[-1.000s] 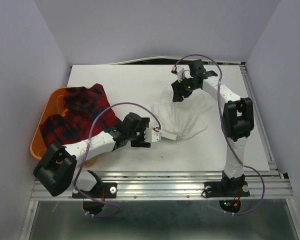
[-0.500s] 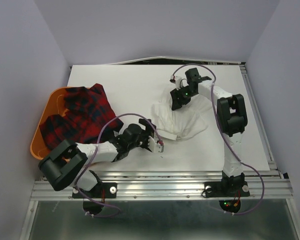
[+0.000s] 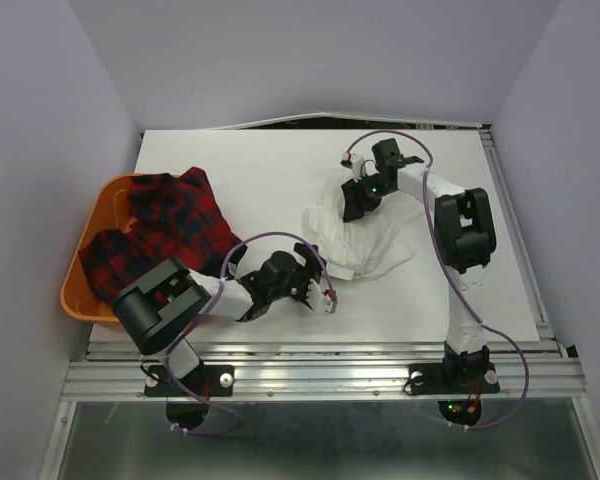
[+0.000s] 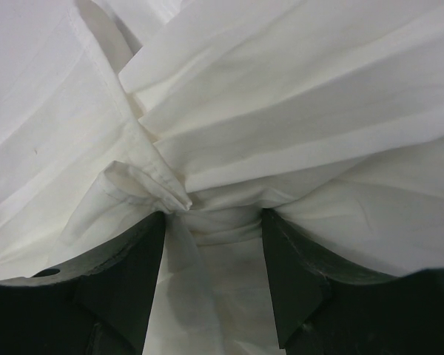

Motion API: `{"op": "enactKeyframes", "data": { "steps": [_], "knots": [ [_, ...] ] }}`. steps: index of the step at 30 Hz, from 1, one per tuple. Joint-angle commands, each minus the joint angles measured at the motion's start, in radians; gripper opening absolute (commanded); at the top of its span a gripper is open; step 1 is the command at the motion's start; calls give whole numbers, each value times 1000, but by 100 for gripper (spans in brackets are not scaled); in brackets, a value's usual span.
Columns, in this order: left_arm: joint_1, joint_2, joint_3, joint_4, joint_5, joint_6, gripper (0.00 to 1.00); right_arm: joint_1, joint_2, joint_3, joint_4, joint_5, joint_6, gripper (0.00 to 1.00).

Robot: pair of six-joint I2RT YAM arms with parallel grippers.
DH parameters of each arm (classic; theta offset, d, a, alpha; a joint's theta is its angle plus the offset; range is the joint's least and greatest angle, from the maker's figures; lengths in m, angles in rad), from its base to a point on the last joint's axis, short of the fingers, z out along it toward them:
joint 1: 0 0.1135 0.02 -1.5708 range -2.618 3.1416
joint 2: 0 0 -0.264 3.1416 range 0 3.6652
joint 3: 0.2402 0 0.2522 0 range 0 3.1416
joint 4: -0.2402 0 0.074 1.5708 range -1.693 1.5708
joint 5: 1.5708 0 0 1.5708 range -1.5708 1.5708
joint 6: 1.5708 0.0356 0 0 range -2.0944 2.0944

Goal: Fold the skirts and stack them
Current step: Fold the skirt

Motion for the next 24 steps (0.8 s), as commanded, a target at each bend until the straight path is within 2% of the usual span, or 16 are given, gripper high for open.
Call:
{"op": "enactKeyframes", "data": {
  "steps": [1,9,12,13,17,18,20,21,24],
  "knots": [
    [-22,38,24,128,20,33,96,3,53,-59,-5,1,-27,61],
    [-50,137,61,236,-21,24,88,3,53,-96,-2,-52,-31,60],
    [-56,156,68,249,-21,36,71,3,56,-114,7,-71,-25,60],
    [-56,156,67,254,-12,39,60,3,57,-122,9,-86,-24,59],
    [-67,115,58,260,8,44,42,23,36,-166,41,-106,-5,58],
    [-73,105,58,250,10,46,32,23,27,-181,50,-108,-1,57],
    [-81,72,73,195,14,46,15,46,5,-226,70,-111,12,57],
    [-82,56,90,96,22,40,7,46,-24,-241,81,-114,19,57],
    [-84,-5,143,-51,74,6,0,70,-74,-289,114,-152,68,57]
  ]
}}
